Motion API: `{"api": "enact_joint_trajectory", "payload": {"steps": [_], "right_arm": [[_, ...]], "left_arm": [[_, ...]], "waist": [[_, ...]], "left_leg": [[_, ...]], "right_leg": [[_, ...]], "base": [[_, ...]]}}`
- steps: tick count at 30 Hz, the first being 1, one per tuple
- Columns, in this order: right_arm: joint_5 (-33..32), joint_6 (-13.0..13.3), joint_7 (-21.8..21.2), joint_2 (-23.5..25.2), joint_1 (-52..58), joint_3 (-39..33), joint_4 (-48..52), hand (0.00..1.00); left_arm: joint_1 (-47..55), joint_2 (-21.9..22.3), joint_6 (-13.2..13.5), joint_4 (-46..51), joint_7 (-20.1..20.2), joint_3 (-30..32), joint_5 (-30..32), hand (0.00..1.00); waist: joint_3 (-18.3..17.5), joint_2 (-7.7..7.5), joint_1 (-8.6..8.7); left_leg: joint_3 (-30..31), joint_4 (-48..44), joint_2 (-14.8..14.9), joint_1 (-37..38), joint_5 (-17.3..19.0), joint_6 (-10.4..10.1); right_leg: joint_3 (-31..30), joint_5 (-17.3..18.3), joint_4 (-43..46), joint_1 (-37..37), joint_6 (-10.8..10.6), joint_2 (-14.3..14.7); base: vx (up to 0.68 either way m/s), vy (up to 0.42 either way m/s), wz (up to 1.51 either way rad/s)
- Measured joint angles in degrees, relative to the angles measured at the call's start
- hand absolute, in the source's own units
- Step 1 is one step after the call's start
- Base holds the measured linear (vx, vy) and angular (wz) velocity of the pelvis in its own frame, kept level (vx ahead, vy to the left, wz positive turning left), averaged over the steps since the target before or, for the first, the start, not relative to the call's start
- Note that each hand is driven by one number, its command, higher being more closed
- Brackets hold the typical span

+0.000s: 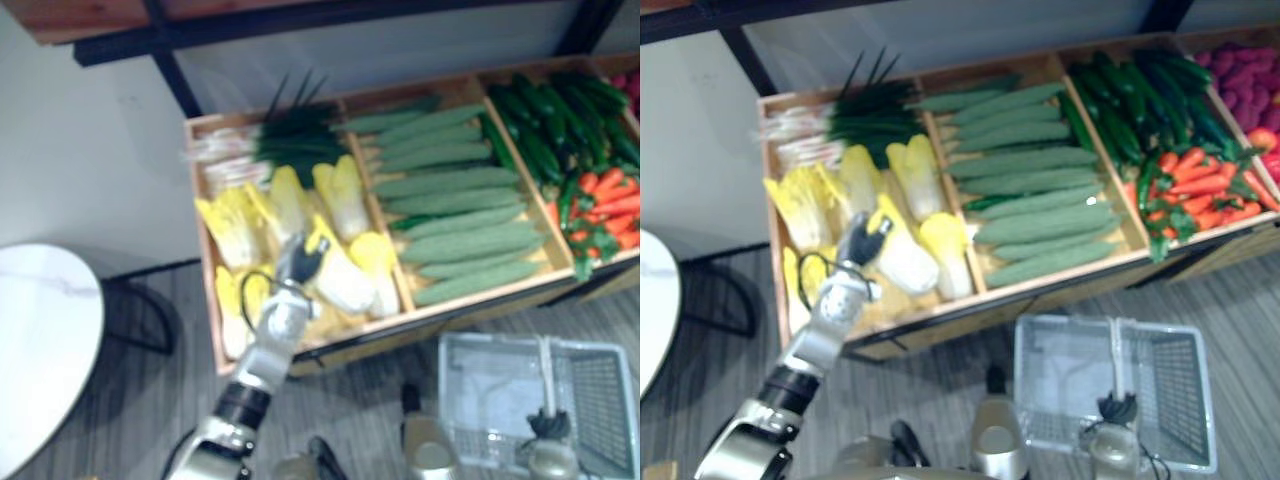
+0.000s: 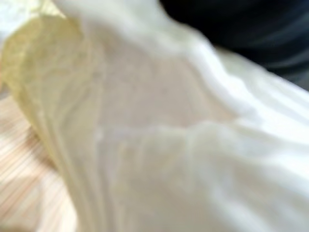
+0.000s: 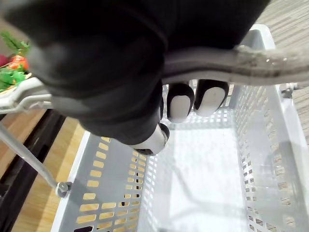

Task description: Pick vegetable in the basket

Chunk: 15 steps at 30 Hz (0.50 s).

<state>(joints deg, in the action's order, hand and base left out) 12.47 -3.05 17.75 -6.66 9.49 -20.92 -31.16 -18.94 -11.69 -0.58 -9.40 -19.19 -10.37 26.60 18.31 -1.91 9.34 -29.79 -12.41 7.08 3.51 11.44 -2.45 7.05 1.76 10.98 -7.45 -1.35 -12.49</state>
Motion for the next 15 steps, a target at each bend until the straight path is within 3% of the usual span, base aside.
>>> {"api": "enact_joint_trajectory", "payload": {"steps": [1, 2, 3, 4, 5, 6, 7, 8, 9, 10, 11, 13, 14, 15], "right_arm": [[0.0, 0.0, 0.5, -0.1, -0.2, -0.9, -0.6, 1.00], [0.1, 0.0, 0.5, -0.1, -0.3, -1.2, -0.6, 1.00], [0.1, -0.1, 0.5, -0.5, -0.4, -1.1, -0.7, 1.00], [0.0, -0.1, 0.5, -0.5, -1.4, -0.7, -0.8, 1.00], [0.1, -0.2, 0.6, -0.5, -2.2, -0.1, -0.8, 1.00], [0.4, -0.4, 0.7, -1.4, -3.4, 0.4, -0.9, 1.00], [1.2, -0.4, 0.4, -2.4, -4.4, 1.5, -1.0, 1.00], [1.3, -0.4, 0.2, -2.9, -5.1, 3.2, -0.8, 1.00], [1.2, -0.4, 0.0, -2.8, -5.3, 3.9, -0.7, 1.00], [1.1, -0.3, -0.5, -2.7, -6.1, 4.5, 0.1, 1.00], [1.1, -0.3, -0.7, -2.5, -6.2, 4.6, 1.0, 1.00], [1.1, -0.3, -1.6, -2.4, -5.3, 6.2, 5.2, 1.00], [1.1, -0.3, -2.0, -2.4, -5.4, 6.9, 6.2, 1.00], [1.1, -0.4, -2.3, -2.3, -5.3, 8.3, 7.8, 1.00]], "left_arm": [[1.5, -0.3, 0.0, 4.7, -1.2, 2.1, 1.3, 1.00], [2.0, -0.6, 0.0, 6.3, -1.6, 2.8, 1.4, 1.00], [4.0, -1.4, 0.0, 11.1, -3.1, 5.4, 1.7, 1.00], [5.6, -2.1, 0.0, 15.8, -3.7, 8.4, 1.8, 1.00], [6.7, -2.0, 0.3, 19.2, -4.7, 10.3, 1.9, 1.00], [8.4, -1.6, 1.0, 22.4, -5.8, 11.3, 2.0, 1.00], [10.3, -1.3, 1.7, 24.7, -6.9, 12.3, 2.3, 1.00], [12.8, -1.2, 2.8, 25.2, -7.0, 12.3, 2.2, 1.00], [14.1, -1.2, 3.1, 25.2, -6.8, 11.8, 2.0, 1.00], [16.1, 0.1, 3.8, 23.9, -6.2, 10.0, 1.0, 1.00], [16.6, 0.7, 4.1, 22.6, -5.2, 8.2, 0.6, 1.00], [17.3, 2.6, 6.0, 15.3, -0.5, -0.7, -0.2, 1.00], [17.3, 2.6, 6.9, 13.2, 1.2, -2.7, -1.8, 1.00], [17.2, 2.6, 7.7, 9.6, 4.0, -5.2, -3.9, 1.00]], "waist": [[-0.1, -0.02, -0.50], [-0.2, -0.12, -0.97], [-1.0, -0.47, -2.01], [-1.2, -0.34, -1.97], [-1.7, 0.27, -1.96], [-2.3, 0.97, -2.54], [-2.7, 0.65, -3.77], [-3.5, -0.31, -5.05], [-3.9, -0.99, -5.29], [-4.1, 0.00, -5.12], [-4.4, 0.63, -4.75], [-5.5, 2.66, -4.45], [-5.6, 2.82, -4.56], [-5.7, 2.95, -4.62]], "left_leg": [[-1.8, -0.4, 0.6, 1.1, 0.0, 0.0], [-2.9, -0.7, 1.0, 1.7, 0.1, -0.1], [-5.6, -2.1, 2.0, 2.9, 1.1, -0.7], [-7.6, -3.3, 3.6, 3.2, 1.3, -0.8], [-10.2, -2.7, 4.6, 3.4, 1.3, -0.7], [-13.5, -1.6, 6.1, 4.1, 1.3, -0.8], [-16.8, -2.4, 6.7, 5.0, 1.3, -0.9], [-20.4, -3.8, 6.8, 6.6, 1.9, -1.5], [-21.7, -4.9, 6.8, 7.3, 2.3, -1.6], [-23.1, -7.2, 8.4, 7.8, 3.1, -1.9], [-23.4, -8.2, 9.4, 7.8, 3.2, -1.9], [-24.0, -14.7, 14.7, 8.6, 3.0, -1.6], [-24.2, -17.0, 16.0, 8.8, 2.6, -1.0], [-22.9, -21.2, 18.3, 8.9, 1.2, 1.1]], "right_leg": [[7.4, 2.0, 2.6, -0.3, 4.0, -2.4], [9.6, 1.5, 3.4, -0.4, 5.6, -3.1], [15.7, -0.5, 4.9, -0.5, 10.4, -4.7], [18.4, -0.1, 4.8, -0.4, 16.0, -3.9], [22.9, 1.5, 4.0, -0.1, 17.2, -4.0], [29.4, 2.9, 6.4, -0.3, 15.3, -6.1], [34.4, 3.8, 11.8, -1.1, 13.3, -9.3], [37.0, 4.3, 16.1, -0.9, 8.7, -11.7], [37.0, 3.9, 15.8, -0.2, 5.3, -11.7], [35.6, 4.0, 14.4, -0.4, 1.5, -9.5], [34.9, 4.0, 13.6, -0.5, 1.5, -8.1], [29.8, 4.9, 12.0, -1.4, 2.6, -2.5], [28.1, 5.5, 11.9, -1.5, 3.2, -1.2], [25.8, 6.2, 11.6, -1.5, 3.5, 0.6]], "base": [[0.03, 0.031, -0.48], [0.05, 0.057, -0.92], [0.04, 0.019, -0.94], [0.04, 0.012, -1.01], [0.03, -0.002, -1.01], [0.03, -0.044, -1.30], [0.09, -0.097, -1.79], [0.12, -0.141, -1.61], [0.15, -0.184, -1.56], [0.11, -0.166, -1.03], [0.13, -0.204, -1.11], [0.14, -0.217, -1.22], [0.15, -0.216, -1.47], [0.16, -0.209, -1.59]]}}
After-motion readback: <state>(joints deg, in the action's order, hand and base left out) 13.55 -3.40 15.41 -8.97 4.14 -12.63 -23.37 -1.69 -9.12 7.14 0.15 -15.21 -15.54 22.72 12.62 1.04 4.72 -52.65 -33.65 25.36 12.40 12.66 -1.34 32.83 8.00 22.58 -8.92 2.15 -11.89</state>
